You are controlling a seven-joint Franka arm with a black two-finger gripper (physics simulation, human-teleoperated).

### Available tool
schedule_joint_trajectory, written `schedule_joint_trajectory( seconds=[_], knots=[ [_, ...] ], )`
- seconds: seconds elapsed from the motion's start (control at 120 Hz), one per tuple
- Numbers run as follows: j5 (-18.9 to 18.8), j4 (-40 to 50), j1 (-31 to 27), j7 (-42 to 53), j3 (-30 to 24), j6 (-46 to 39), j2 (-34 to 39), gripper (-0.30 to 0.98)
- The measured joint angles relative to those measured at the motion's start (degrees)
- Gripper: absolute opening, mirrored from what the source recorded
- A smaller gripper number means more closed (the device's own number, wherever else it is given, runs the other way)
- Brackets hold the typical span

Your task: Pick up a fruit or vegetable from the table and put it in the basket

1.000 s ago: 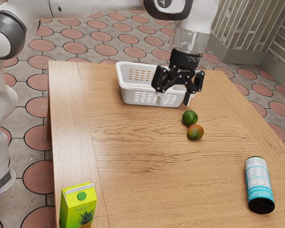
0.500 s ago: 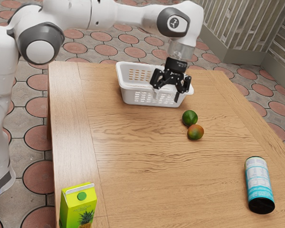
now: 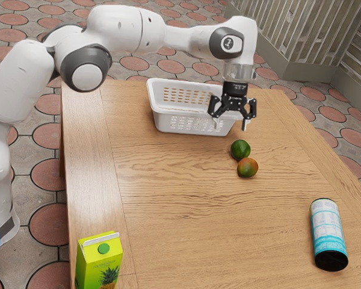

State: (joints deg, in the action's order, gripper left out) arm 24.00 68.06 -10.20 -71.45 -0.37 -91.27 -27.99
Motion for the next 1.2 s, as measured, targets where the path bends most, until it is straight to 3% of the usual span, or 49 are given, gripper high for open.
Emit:
schedule_joint_trajectory(
  seconds=[0.433,1.2],
  knots=[
    [0.1,-1.3,-5.2,9.0,-4.0,-7.3,-4.1,0.69],
    [0.1,-1.4,-5.6,15.5,-7.9,-13.8,-8.2,0.69]
  ],
)
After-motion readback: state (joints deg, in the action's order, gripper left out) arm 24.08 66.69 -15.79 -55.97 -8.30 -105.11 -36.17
